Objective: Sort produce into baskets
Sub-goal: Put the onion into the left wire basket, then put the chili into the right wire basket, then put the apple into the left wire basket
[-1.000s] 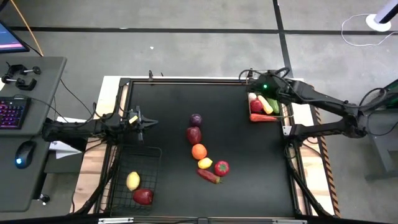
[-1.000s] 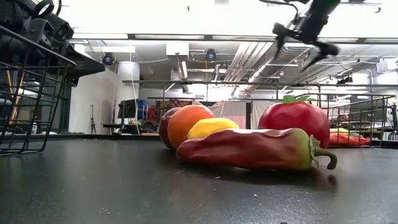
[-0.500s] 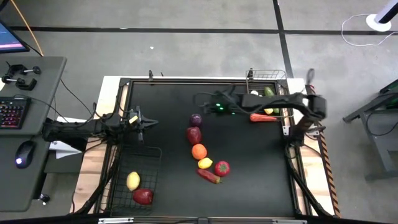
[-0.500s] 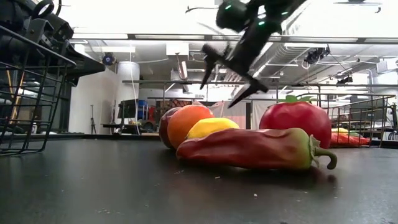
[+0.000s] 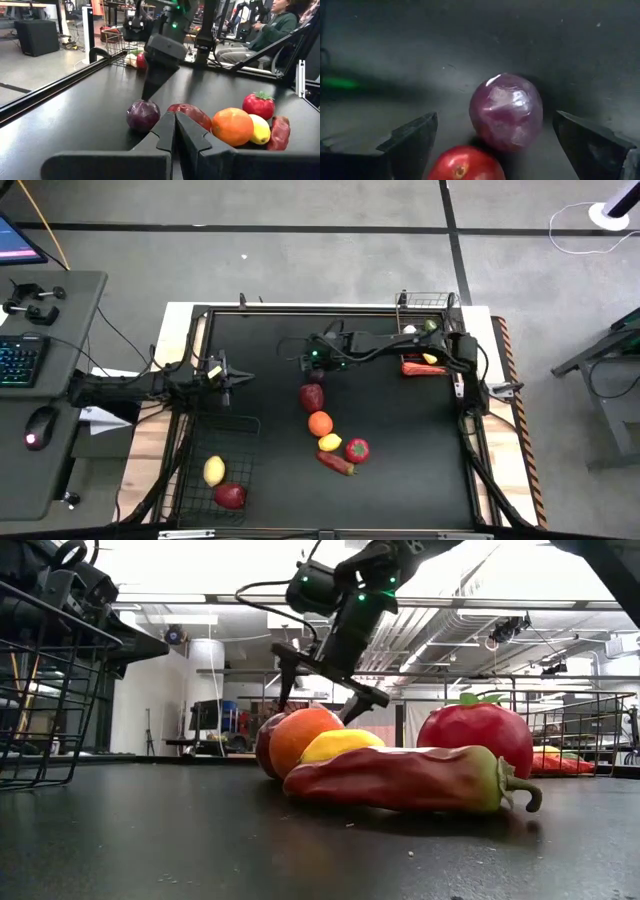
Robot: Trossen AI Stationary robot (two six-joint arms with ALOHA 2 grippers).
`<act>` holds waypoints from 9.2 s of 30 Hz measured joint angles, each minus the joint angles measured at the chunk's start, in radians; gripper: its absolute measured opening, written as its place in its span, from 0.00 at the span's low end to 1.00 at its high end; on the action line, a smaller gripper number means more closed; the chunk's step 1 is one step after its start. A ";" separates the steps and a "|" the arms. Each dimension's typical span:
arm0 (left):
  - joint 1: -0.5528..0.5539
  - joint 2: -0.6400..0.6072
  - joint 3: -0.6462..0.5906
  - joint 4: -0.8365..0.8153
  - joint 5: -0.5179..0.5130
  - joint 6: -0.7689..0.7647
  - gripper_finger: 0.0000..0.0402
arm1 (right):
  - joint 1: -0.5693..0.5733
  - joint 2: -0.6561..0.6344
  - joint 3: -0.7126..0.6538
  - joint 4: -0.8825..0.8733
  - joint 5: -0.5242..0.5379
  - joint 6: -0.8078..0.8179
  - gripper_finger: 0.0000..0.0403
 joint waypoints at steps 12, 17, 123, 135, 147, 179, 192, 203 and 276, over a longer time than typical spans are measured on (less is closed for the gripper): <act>0.000 0.000 0.000 0.000 0.000 0.000 0.00 | 0.016 0.047 0.007 -0.020 0.089 0.060 0.96; 0.000 0.000 0.000 0.000 0.000 0.000 0.00 | 0.015 0.064 0.006 -0.002 0.081 0.045 0.96; 0.000 0.000 0.000 0.000 0.000 0.000 0.00 | 0.284 0.370 0.746 0.461 -0.308 -0.722 0.88; 0.000 0.000 0.000 0.000 0.000 0.000 0.00 | 0.227 0.100 0.747 -0.426 -0.133 -1.200 0.88; 0.000 0.000 0.000 0.000 0.000 0.000 0.00 | 0.351 0.071 0.718 -0.754 -0.089 -1.202 0.88; 0.000 0.000 0.000 0.000 0.000 0.000 0.00 | 0.709 -0.074 -0.092 -0.024 0.136 -0.586 0.88; 0.000 0.000 0.000 0.000 0.000 0.000 0.00 | 0.704 0.075 -0.092 -0.013 0.137 -0.579 0.86; 0.000 0.000 0.000 0.000 0.000 0.000 0.00 | 0.700 0.039 -0.060 -0.106 0.125 -0.615 0.40; 0.000 0.000 0.000 0.000 0.000 0.000 0.00 | 0.192 -0.002 0.088 -0.135 0.090 -0.224 0.70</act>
